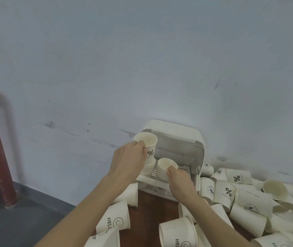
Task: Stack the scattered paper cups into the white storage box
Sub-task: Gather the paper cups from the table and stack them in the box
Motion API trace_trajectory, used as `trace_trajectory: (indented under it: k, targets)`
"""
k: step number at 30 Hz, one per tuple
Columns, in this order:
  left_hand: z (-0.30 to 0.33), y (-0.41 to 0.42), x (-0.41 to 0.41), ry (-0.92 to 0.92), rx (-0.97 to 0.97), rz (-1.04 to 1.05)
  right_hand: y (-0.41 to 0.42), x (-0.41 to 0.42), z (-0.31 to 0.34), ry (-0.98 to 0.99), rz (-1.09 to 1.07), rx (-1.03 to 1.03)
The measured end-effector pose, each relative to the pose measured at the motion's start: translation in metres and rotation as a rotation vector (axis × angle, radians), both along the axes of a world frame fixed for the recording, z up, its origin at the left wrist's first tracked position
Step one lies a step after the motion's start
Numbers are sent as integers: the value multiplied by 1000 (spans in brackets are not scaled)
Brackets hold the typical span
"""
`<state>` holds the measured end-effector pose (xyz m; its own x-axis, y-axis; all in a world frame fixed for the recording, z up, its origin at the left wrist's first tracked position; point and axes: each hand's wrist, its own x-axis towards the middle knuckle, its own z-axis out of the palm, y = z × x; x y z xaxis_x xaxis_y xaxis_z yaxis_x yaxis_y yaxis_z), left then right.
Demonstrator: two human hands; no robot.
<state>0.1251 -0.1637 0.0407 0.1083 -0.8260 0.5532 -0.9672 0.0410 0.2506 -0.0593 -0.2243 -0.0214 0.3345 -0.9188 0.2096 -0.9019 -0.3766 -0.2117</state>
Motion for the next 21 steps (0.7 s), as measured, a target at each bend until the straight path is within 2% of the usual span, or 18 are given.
trace_trajectory:
  k: [7,11,18,21]
  targets:
    - [-17,-24,0,-54,18,-29,7,-1,-10,85,39,-49]
    - [-27,-30,2,-106,-35,-78,8,0,-13,91,37,-96]
    - [-48,-45,6,-216,141,-50,6,1,-18,71,13,-108]
    - [-56,-48,7,-252,160,-52,5,1,-20,69,4,-122]
